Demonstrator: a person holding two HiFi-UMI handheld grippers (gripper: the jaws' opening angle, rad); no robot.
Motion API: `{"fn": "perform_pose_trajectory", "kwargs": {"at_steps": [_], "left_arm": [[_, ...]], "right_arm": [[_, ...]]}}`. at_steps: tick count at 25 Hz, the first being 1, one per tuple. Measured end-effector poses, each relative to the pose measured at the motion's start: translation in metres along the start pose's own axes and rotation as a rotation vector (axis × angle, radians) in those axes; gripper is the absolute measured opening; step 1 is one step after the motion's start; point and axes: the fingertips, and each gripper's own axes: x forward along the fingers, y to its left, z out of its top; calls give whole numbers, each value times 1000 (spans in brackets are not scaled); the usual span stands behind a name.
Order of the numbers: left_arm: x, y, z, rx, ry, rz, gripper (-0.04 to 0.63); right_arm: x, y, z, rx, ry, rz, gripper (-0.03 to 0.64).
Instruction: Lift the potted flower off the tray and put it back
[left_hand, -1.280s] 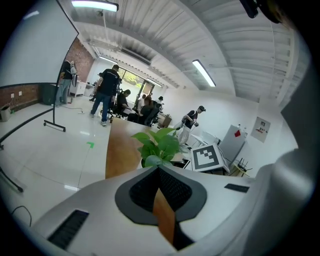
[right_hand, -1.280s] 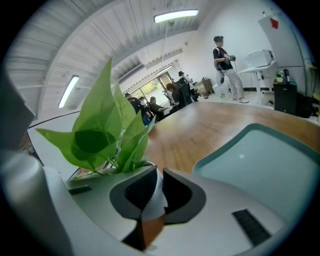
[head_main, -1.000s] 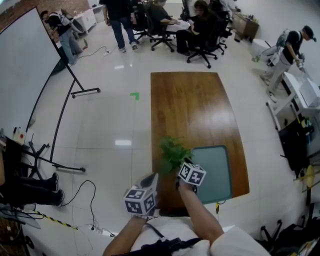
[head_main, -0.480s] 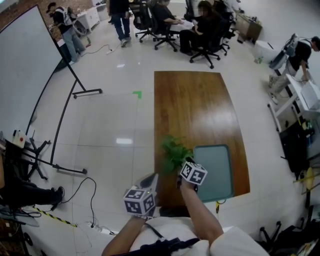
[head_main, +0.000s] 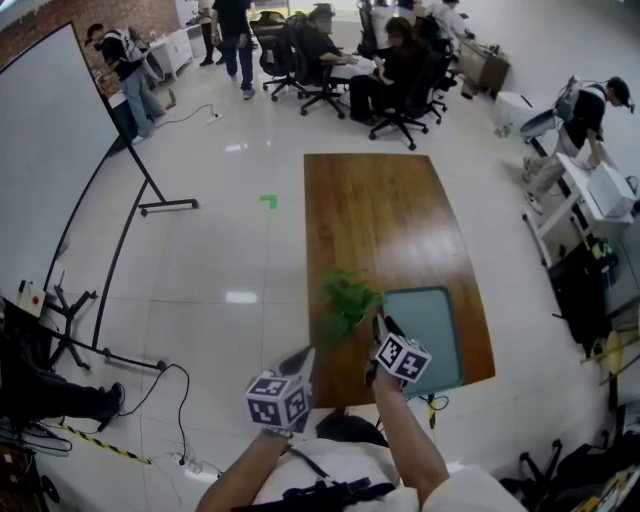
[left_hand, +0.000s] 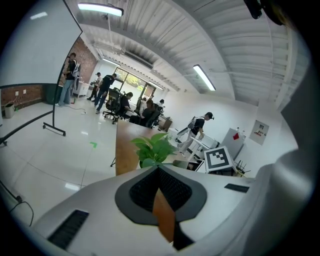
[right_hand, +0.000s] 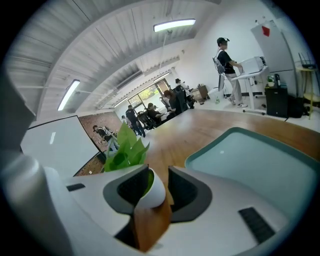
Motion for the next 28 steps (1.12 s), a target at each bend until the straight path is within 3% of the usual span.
{"fn": "perform_pose_trajectory", "kwargs": {"at_steps": [9,17,28], "left_arm": [[-40,2,-1,-17,-50,-26,-3],[-74,-8,-23,-5,-48,-61,-3],[-92,-21,-38,12,-54,-110,-2]], "right_arm": [[-76,42,-48,-189,69,79,155],[-128,52,-87,-100,51,61,153],[-154,61,-101,-110,30,57,153]]}}
